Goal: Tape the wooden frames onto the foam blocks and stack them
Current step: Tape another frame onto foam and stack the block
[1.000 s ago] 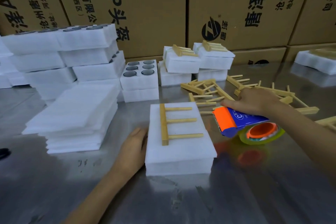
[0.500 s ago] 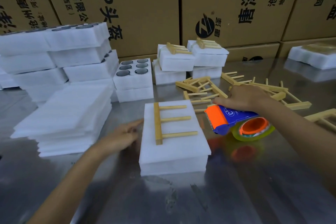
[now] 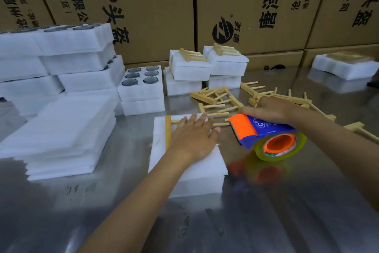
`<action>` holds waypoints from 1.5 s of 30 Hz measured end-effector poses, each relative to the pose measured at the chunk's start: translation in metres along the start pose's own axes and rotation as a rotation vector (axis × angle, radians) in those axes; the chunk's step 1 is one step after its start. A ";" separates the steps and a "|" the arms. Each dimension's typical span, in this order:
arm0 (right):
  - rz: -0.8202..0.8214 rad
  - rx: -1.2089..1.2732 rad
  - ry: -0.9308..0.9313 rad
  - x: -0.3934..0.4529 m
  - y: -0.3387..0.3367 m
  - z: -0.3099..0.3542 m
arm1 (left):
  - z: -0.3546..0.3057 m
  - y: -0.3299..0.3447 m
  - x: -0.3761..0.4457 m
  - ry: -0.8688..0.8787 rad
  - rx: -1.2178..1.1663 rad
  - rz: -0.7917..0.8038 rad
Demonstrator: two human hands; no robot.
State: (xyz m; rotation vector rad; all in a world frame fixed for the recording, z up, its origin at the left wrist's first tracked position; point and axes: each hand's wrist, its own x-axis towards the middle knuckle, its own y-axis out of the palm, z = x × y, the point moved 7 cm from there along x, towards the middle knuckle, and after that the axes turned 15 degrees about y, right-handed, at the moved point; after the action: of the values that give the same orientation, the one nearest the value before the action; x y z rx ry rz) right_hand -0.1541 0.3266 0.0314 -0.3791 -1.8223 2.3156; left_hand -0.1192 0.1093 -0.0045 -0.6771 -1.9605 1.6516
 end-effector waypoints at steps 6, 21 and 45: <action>0.005 0.007 0.042 -0.007 -0.019 -0.050 | 0.003 0.004 -0.002 0.011 -0.014 0.022; -0.085 -0.053 0.054 -0.011 -0.020 -0.085 | -0.044 -0.037 0.043 0.099 -0.147 0.032; -0.322 -0.381 0.100 -0.032 -0.009 -0.043 | -0.074 0.001 0.050 0.281 -0.444 -0.145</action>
State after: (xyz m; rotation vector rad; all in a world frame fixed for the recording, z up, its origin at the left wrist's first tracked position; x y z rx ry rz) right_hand -0.1113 0.3595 0.0341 -0.2226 -2.0925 1.7120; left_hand -0.1097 0.1973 0.0078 -0.8514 -2.1197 0.9800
